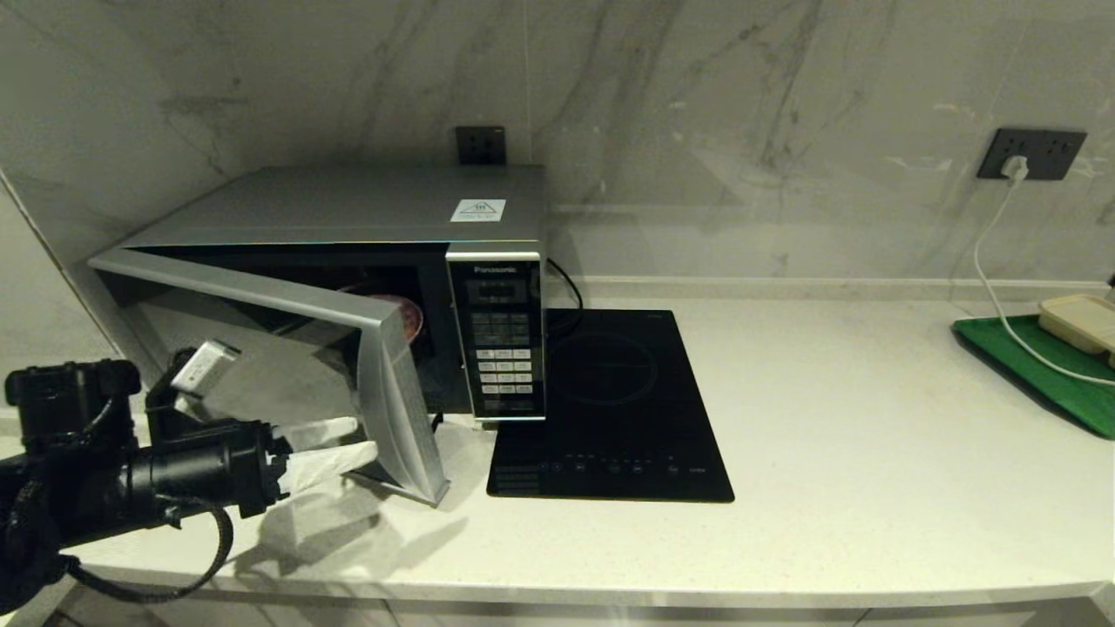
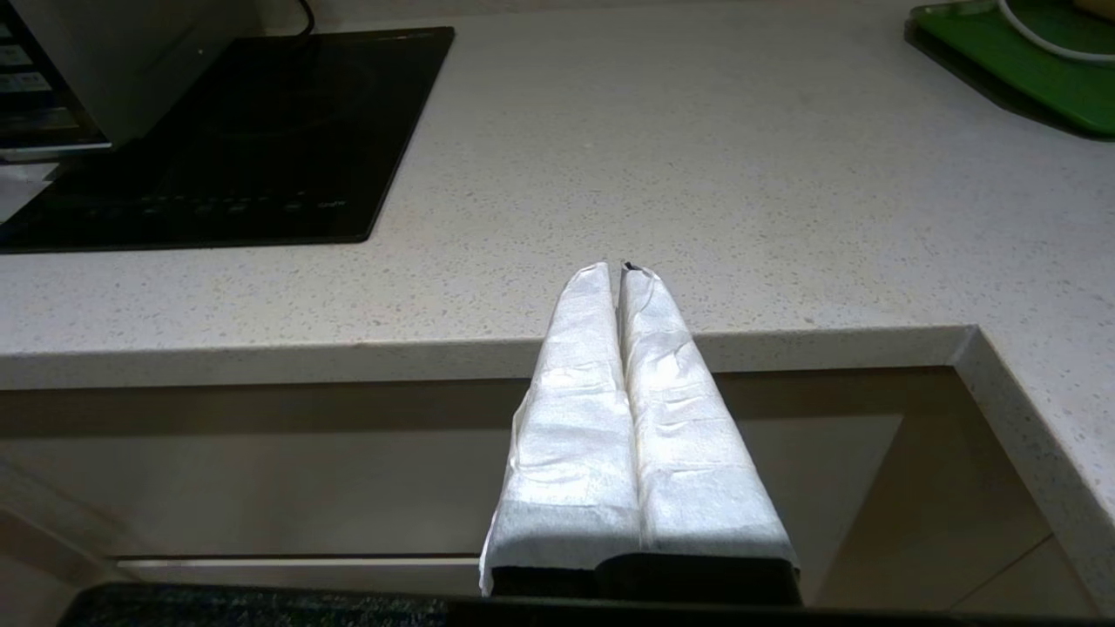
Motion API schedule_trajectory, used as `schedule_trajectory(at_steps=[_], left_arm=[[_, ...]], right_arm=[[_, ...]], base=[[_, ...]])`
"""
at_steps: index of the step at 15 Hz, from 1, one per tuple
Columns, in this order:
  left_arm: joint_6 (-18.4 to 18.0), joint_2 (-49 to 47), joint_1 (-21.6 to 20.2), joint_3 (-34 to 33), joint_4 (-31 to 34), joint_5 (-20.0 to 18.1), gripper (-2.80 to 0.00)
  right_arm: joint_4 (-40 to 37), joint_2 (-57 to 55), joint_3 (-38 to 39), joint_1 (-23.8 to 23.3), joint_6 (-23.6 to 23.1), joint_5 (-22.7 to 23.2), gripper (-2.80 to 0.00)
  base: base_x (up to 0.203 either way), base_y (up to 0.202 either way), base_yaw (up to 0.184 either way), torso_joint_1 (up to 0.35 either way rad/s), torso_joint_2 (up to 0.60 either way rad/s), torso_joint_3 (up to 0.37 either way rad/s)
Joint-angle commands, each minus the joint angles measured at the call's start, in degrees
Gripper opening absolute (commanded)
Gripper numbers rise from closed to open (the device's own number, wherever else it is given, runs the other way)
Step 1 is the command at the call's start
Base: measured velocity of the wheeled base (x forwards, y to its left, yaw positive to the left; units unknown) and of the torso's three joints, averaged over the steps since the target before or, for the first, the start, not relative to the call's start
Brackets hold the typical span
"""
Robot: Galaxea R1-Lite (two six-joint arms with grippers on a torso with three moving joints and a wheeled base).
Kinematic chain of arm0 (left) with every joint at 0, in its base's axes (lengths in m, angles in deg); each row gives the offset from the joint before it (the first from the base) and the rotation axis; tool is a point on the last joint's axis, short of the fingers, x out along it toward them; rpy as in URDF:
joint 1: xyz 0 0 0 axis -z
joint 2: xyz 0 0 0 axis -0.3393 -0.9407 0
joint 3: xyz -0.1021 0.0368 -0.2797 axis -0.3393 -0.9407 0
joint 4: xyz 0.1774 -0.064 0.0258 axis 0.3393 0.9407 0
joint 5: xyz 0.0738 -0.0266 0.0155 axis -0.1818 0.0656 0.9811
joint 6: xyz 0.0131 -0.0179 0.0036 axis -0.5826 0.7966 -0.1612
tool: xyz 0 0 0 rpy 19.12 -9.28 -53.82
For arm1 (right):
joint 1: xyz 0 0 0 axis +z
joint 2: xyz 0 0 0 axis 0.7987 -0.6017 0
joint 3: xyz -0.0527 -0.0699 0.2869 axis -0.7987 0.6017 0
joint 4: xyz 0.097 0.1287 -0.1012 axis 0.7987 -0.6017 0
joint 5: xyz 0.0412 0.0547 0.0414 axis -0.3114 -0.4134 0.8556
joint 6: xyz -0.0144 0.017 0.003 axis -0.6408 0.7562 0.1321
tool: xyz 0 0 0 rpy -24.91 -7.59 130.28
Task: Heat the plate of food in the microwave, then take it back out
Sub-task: Open the microwave oven
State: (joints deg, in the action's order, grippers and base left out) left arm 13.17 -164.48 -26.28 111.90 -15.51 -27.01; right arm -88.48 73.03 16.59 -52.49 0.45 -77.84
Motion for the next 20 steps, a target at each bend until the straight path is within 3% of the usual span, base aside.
schedule_trajectory(at_steps=[1, 4, 6, 9, 12, 14, 15, 20], left_arm=[[-1.07, 11.38, -0.58, -4.8, 0.18, 10.31, -2.8], [-2.72, 23.47, -0.63, -6.54, 6.48, 19.37, -2.8], [-3.6, 31.64, -0.5, -2.98, 14.44, 24.01, -2.8], [-4.23, 43.58, -0.44, 9.51, 35.8, 30.31, -2.8], [-4.99, 48.74, -0.42, 24.2, 55.93, 35.8, -2.8], [-9.67, 48.19, -0.36, 27.7, 59.35, 41.97, -2.8], [-11.66, 47.67, -0.33, 28.1, 58.95, 43.16, -2.8], [-12.18, 39.63, -0.28, 32.3, 56.34, 46.97, -2.8]], right_arm=[[0.06, 0.0, -0.03, 0.02, 0.02, -0.1, -2.8], [-0.03, 0.0, -0.03, 0.02, 0.02, -0.01, -2.8], [-0.03, 0.0, -0.03, 0.02, 0.02, -0.01, -2.8], [-0.03, 0.0, -0.03, 0.02, 0.02, -0.01, -2.8], [-0.03, 0.0, -0.03, 0.02, 0.02, -0.01, -2.8], [-0.03, 0.0, -0.03, 0.02, 0.02, -0.01, -2.8], [-0.03, 0.0, -0.03, 0.02, 0.02, -0.01, -2.8], [-0.03, 0.0, -0.03, 0.02, 0.02, -0.01, -2.8]], base=[[0.0, 0.0, 0.0, 0.0, 0.0, 0.0], [0.0, 0.0, 0.0, 0.0, 0.0, 0.0], [0.0, 0.0, 0.0, 0.0, 0.0, 0.0], [0.0, 0.0, 0.0, 0.0, 0.0, 0.0], [0.0, 0.0, 0.0, 0.0, 0.0, 0.0], [0.0, 0.0, 0.0, 0.0, 0.0, 0.0], [0.0, 0.0, 0.0, 0.0, 0.0, 0.0], [0.0, 0.0, 0.0, 0.0, 0.0, 0.0]])
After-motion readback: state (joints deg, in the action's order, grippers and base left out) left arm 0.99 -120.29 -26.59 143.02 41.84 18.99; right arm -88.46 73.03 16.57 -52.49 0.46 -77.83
